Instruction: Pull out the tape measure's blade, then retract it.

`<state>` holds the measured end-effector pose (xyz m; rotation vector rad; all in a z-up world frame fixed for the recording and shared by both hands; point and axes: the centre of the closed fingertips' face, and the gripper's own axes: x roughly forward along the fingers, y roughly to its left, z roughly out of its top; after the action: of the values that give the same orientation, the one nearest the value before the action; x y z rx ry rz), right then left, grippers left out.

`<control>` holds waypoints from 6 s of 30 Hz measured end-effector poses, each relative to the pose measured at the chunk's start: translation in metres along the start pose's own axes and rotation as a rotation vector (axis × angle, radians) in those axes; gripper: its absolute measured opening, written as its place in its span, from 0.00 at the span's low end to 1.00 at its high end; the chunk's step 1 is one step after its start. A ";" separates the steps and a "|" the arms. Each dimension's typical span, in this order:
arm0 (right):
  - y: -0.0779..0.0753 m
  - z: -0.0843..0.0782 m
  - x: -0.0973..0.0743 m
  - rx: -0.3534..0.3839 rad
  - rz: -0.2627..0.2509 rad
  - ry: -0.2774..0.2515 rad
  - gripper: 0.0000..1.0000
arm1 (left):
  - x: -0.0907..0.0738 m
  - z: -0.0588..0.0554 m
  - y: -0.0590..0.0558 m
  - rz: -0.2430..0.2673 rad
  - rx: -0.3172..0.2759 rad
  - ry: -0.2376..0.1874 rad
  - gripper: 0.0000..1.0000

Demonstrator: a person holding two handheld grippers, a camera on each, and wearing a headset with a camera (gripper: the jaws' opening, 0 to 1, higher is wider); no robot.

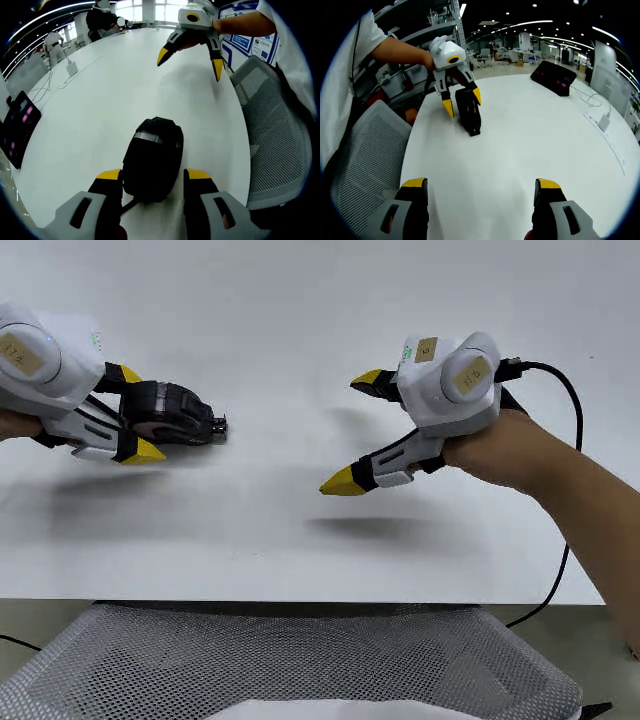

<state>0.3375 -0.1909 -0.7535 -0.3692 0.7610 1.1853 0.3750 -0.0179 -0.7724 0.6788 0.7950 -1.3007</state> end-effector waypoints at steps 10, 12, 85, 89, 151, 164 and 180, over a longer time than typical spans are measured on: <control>-0.001 0.003 0.007 -0.002 0.011 -0.006 0.85 | 0.004 0.002 0.004 0.003 0.035 0.001 0.33; -0.001 0.004 0.008 -0.003 0.013 -0.008 0.85 | 0.005 0.002 0.004 -0.001 0.038 0.002 0.33; 0.014 0.065 0.113 -0.231 0.087 -0.153 0.21 | 0.006 0.000 0.004 -0.014 0.091 0.046 0.31; 0.016 0.064 0.118 -0.258 0.093 -0.141 0.17 | 0.006 0.000 0.004 -0.015 0.092 0.045 0.31; 0.013 0.056 0.107 -0.245 0.086 -0.134 0.08 | 0.004 -0.001 0.004 -0.018 0.126 0.055 0.29; 0.009 0.045 0.095 -0.216 0.068 -0.134 0.08 | 0.004 -0.001 0.005 -0.017 0.127 0.057 0.29; 0.004 0.033 0.081 -0.193 0.045 -0.133 0.08 | 0.005 -0.001 0.005 -0.017 0.125 0.058 0.29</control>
<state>0.3589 -0.1129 -0.7871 -0.4293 0.5435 1.3167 0.3799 -0.0192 -0.7770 0.8146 0.7725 -1.3599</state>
